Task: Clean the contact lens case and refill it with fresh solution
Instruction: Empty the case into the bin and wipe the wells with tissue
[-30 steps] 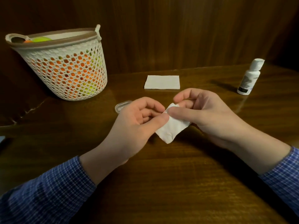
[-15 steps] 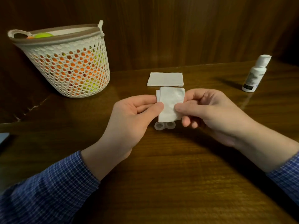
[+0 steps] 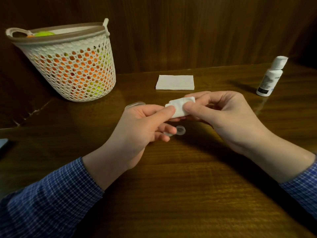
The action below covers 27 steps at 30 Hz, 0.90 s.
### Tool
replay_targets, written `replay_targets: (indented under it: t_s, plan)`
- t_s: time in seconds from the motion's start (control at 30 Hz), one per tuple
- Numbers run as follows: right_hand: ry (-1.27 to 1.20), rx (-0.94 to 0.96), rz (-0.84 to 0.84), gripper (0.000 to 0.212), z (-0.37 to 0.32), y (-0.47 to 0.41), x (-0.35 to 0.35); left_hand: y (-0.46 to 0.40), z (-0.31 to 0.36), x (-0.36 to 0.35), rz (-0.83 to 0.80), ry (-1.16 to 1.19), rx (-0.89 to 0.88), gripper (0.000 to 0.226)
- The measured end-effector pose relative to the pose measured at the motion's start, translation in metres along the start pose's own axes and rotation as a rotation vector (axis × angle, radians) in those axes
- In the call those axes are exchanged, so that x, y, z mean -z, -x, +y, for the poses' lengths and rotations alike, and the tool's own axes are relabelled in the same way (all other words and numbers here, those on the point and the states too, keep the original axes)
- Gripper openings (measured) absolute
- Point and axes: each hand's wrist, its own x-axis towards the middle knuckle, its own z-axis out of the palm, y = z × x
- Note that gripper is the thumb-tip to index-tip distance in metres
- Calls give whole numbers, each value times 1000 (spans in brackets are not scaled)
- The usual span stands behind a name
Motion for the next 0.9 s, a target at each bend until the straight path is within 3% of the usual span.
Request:
replay_targets:
  t_s: [0.07, 0.2, 0.3, 0.43, 0.57, 0.63, 0.73, 0.9]
  plan:
    - [-10, -37, 17, 4, 3, -1, 0, 1, -6, 3, 49, -73, -121, 10]
    - [-103, -107, -31, 42, 5, -2, 1, 2, -11, 6, 57, -157, -257, 9]
    - [-78, -148, -109, 55, 5, -2, 3, 0, -11, 7, 28, -199, -272, 19]
    - [61, -130, -219, 32, 4, -2, 6, 1, -12, 7, -17, -249, -299, 26]
    - [292, -41, -108, 12, 6, -6, 9, -4, -15, 11, 50, -329, -380, 23]
    - [461, 15, -41, 8, 9, -10, 12, -7, -19, 16, 77, -469, -441, 28]
    - [651, 96, -89, 9, 13, -10, 11, -10, -25, 19, 2, -772, -419, 48]
    - [777, 167, -218, 15, 20, -7, 5, -18, -31, 17, -145, -765, -377, 57]
